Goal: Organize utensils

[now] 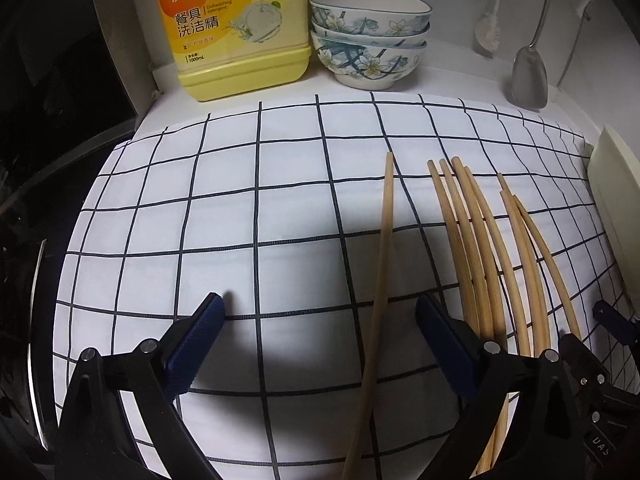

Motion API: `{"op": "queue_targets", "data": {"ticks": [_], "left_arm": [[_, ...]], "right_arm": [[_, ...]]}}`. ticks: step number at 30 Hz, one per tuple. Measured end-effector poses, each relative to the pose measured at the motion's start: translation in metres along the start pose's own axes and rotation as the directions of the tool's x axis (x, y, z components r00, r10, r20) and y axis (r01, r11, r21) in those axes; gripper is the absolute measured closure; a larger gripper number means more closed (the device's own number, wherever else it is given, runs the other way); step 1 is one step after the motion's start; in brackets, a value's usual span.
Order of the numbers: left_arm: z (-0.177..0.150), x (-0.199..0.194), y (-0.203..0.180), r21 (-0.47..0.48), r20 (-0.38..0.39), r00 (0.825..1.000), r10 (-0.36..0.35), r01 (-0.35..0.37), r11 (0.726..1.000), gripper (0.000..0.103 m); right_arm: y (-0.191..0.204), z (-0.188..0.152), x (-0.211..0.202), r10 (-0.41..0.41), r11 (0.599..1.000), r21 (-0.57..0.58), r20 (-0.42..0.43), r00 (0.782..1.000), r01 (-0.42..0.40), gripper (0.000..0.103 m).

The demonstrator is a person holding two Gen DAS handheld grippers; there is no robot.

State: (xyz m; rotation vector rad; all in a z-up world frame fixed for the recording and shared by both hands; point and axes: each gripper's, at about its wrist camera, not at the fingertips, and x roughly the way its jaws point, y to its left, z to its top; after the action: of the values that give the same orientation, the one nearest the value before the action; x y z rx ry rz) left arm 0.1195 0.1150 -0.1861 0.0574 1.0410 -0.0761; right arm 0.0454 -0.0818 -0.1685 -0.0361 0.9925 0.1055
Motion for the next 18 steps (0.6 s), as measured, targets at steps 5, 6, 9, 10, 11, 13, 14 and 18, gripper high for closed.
{"op": "queue_targets", "data": {"ticks": [5,6,9,10,11,13,14,18], "left_arm": [[-0.005,-0.008,-0.008,0.035,0.02,1.0,-0.021,0.021,0.999,0.03],[-0.006,-0.01,-0.011,0.041,0.023,0.999,-0.026,0.025,0.999,0.036],[-0.005,-0.013,-0.017,0.056,0.015,0.999,-0.042,0.041,0.998,0.053],[-0.004,-0.013,-0.02,0.063,0.013,0.999,-0.047,0.046,0.997,0.056],[-0.003,-0.014,-0.022,0.07,0.012,0.999,-0.053,0.052,0.996,0.064],[-0.004,-0.015,-0.027,0.087,0.009,0.998,-0.064,0.063,0.994,0.077],[-0.004,-0.016,-0.029,0.092,0.009,0.998,-0.067,0.066,0.994,0.084],[-0.006,-0.016,-0.032,0.119,0.012,0.996,-0.09,0.088,0.989,0.095]], "right_arm": [[0.004,-0.001,-0.001,0.011,1.0,-0.017,0.011,1.0,-0.011,0.054],[0.004,-0.001,-0.001,0.014,1.0,-0.019,0.01,1.0,-0.013,0.055],[0.008,-0.001,-0.002,0.014,0.999,-0.035,0.012,1.0,-0.014,0.062],[0.008,-0.001,-0.002,0.012,0.999,-0.036,0.012,1.0,-0.012,0.064],[0.009,-0.001,-0.002,0.012,0.999,-0.035,0.01,1.0,-0.011,0.068],[0.01,-0.001,-0.003,0.008,0.999,-0.035,0.01,1.0,-0.008,0.079],[0.011,-0.001,-0.003,0.005,0.999,-0.037,0.011,1.0,-0.004,0.086],[0.01,0.0,-0.003,-0.004,0.999,-0.037,0.009,1.0,0.004,0.096]]}}
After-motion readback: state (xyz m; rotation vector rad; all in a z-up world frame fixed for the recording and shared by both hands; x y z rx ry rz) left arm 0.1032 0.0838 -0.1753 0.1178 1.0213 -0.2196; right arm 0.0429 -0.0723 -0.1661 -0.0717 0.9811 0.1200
